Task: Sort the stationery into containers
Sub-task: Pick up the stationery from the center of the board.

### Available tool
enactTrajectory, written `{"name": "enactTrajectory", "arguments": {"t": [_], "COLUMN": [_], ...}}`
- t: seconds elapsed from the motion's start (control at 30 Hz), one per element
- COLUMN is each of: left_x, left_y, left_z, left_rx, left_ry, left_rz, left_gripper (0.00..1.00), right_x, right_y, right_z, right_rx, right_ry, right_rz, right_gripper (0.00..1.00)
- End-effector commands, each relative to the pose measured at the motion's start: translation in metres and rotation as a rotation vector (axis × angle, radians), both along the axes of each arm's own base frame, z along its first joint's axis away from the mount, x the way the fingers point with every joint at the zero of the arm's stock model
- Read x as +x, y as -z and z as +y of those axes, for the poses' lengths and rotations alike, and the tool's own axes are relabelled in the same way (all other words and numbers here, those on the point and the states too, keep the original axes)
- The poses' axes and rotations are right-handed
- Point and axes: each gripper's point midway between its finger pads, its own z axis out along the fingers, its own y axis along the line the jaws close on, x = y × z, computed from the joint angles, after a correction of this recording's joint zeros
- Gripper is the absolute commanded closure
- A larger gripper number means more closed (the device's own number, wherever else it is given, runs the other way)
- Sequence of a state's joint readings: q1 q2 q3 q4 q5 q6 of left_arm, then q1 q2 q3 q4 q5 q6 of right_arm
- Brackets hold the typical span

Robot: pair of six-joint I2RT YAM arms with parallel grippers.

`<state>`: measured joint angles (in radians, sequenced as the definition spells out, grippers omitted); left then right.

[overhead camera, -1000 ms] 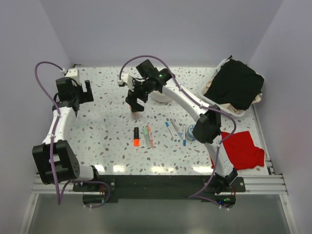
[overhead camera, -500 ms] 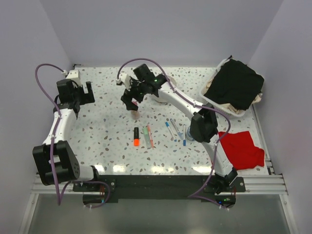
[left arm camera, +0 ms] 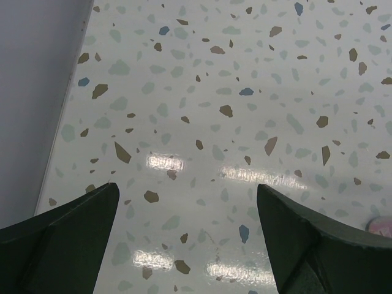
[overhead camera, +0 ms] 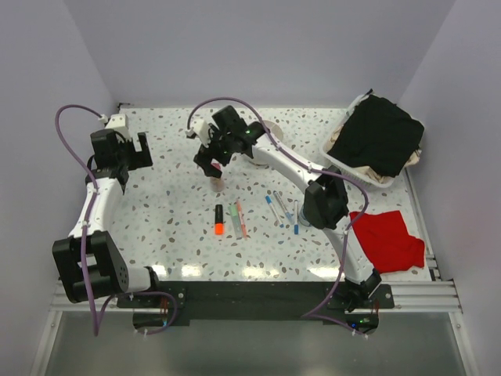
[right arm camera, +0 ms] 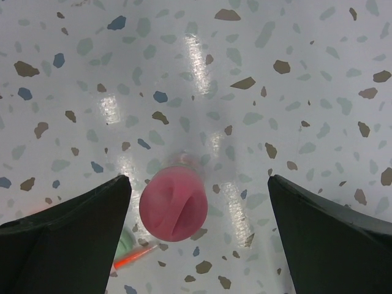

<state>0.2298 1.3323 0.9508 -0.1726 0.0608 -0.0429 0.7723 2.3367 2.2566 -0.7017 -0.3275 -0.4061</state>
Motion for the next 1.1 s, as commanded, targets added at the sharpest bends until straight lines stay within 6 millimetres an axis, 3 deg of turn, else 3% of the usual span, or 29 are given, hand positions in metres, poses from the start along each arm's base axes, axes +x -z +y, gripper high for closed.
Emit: {"name": "enactTrajectory", "arguments": {"t": [0.0,0.33,0.63,0.73,0.83,0.87,0.93,1.0,1.07], "left_x": [0.006,0.000,0.003,0.005,0.006,0.007,0.006,0.007,0.008], "left_y": [-0.015,-0.008,-0.005,-0.005,-0.003,-0.003,-0.001,-0.001,0.001], "left_z": [0.000,-0.001,-0.003,-0.003,-0.005,-0.004,-0.005,-0.006,-0.006], "left_rx": [-0.011,-0.015,-0.026,-0.031,-0.036,-0.036,-0.041,-0.046,-0.050], "left_ry": [0.001,-0.004,-0.002,0.002,0.006,0.004,0.005,0.011,0.014], "left_rz": [-0.062,-0.037,-0.041,-0.045,-0.044,-0.045,-0.043,-0.044,-0.045], "left_gripper": [0.00,0.00,0.00,0.00,0.00,0.00,0.00,0.00,0.00], "right_x": [0.006,0.007,0.002,-0.004,-0.011,-0.012,-0.013,-0.010,-0.003], "right_y": [0.013,0.024,0.031,0.033,0.031,0.030,0.026,0.016,-0.007], "right_z": [0.000,-0.001,-0.006,-0.007,-0.008,-0.009,-0.011,-0.015,-0.019], "right_rx": [-0.026,-0.043,-0.066,-0.074,-0.078,-0.079,-0.088,-0.093,-0.076], "right_ry": [0.019,0.021,0.025,0.010,-0.009,-0.010,-0.001,0.005,0.021], "right_rz": [-0.028,-0.023,0.011,0.029,0.055,0.060,0.063,0.047,0.007], "right_gripper": [0.01,0.05,0.18,0.31,0.57,0.80,1.00,1.00,1.00]}}
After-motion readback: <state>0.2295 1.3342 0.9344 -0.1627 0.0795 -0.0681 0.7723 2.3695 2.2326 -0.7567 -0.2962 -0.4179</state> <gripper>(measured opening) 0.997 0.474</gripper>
